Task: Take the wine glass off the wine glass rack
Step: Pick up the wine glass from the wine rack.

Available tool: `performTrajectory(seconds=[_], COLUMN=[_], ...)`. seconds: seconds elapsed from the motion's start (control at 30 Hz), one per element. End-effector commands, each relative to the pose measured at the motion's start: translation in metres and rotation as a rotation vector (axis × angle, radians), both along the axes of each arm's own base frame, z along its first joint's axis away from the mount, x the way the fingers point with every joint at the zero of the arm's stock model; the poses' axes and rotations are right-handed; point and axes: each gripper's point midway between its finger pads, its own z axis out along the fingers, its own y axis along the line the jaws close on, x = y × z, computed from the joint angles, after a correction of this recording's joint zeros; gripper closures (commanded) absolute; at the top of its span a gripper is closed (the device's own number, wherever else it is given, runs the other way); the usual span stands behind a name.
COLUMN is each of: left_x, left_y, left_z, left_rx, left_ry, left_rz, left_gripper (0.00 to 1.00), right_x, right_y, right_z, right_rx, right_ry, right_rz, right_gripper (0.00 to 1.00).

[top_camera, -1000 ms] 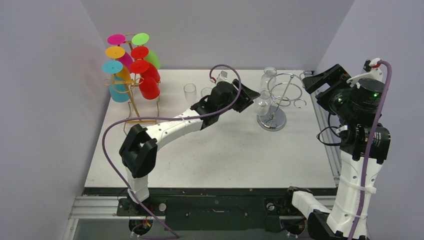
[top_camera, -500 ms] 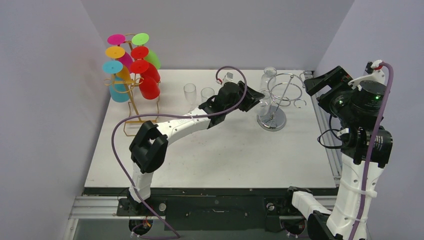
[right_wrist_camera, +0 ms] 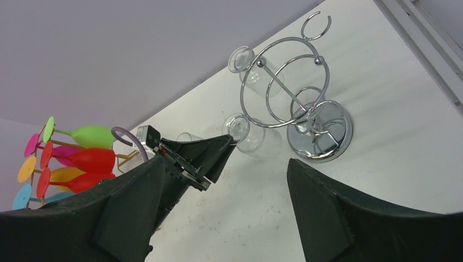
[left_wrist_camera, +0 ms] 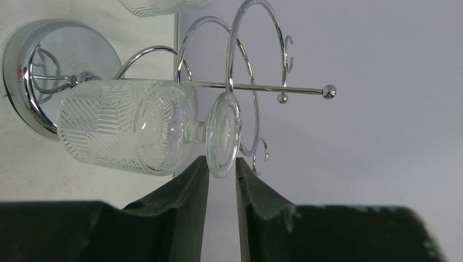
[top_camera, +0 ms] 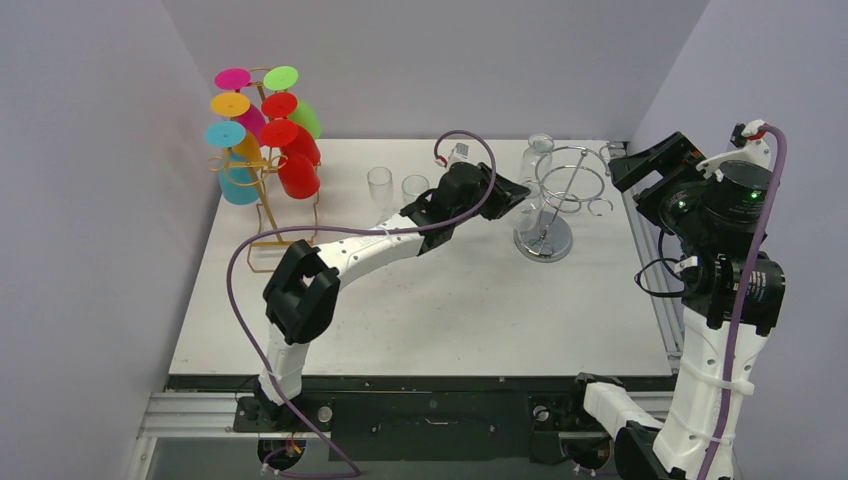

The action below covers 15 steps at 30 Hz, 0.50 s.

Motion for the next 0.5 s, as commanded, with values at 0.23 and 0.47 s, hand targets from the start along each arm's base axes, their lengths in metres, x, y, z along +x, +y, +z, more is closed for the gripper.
performTrajectory(seconds=[0.23, 0.47], left_x=[0.001, -0.005], left_y=[-0.008, -0.007], left_z=[0.037, 0.047], left_rx=[-0.101, -0.134], left_ry=[-0.054, -0.064], left_rz=[-0.016, -0.032], left_gripper=[0.9, 1.0], right_x=[-0.003, -0.003], right_y=[-0.005, -0.006], right_z=[0.011, 0.009], right_rx=[-0.03, -0.032], right_ry=[-0.037, -0.035], right_rz=[-0.021, -0.024], right_gripper=[0.23, 0.23])
